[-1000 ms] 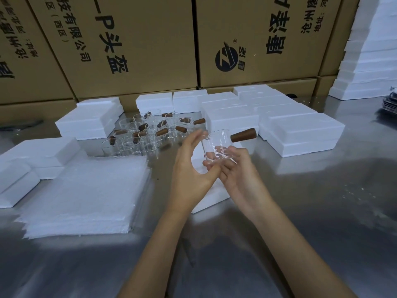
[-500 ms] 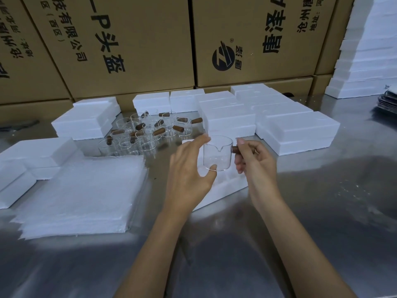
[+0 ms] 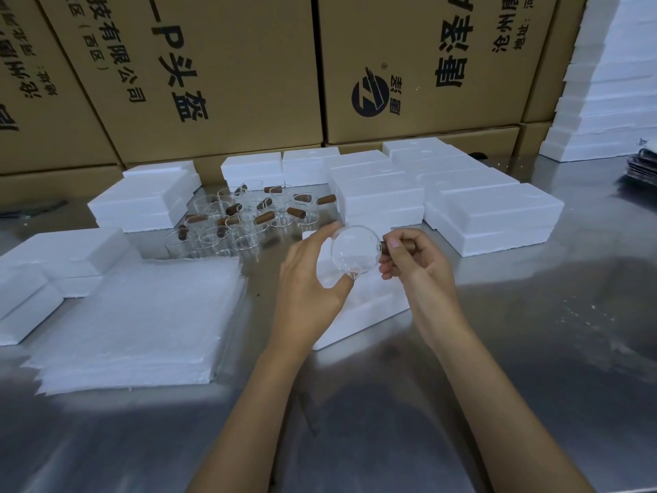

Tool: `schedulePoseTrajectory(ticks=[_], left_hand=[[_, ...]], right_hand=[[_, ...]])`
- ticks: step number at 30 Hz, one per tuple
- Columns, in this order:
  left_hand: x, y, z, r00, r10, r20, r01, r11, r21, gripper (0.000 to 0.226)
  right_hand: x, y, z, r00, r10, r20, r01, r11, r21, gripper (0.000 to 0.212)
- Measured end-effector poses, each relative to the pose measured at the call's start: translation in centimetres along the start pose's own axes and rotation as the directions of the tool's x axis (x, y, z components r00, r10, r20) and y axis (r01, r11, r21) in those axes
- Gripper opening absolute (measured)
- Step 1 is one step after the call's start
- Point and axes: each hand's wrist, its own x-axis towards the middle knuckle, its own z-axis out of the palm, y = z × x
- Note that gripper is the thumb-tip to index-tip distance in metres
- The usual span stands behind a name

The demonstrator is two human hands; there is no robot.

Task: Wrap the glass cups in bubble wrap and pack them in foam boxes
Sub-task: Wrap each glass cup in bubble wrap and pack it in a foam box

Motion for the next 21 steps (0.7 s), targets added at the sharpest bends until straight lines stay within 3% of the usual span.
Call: schedulePoseTrajectory(ticks=[7,11,16,21], left_hand=[[0.2,0.7,-0.4,0.987,-0.158,-0.013,0.15,0.956,-0.253,0.062],[0.2,1.4,-0.5,0.982,-0.189,-0.03,0.173,0.945,-0.278,0.052],[0.1,1.3,-0.2,0.986,-0.162,0.042,0.167,0.953,-0.252,0.05],[-0.2,0.3,0.5,0.99,-0.111,0.091,0.122,0.985,-0.124,0.043]], right_hand=[[-0.2,0.0,-0.3,0.984,-0.117,0.133,0.148,0.955,-0.256,0.016],[-0.4,0.1,-0.1,0.98,-0.154,0.125,0.188,0.924,-0.332,0.011],[0.0,0.4,-0.4,0.999,-0.014,-0.033,0.001,0.935,-0.354,0.03],[0.6,0.4,-1.0,0.972,0.195,-0.134,-0.22,0.952,-0.212,0.038]])
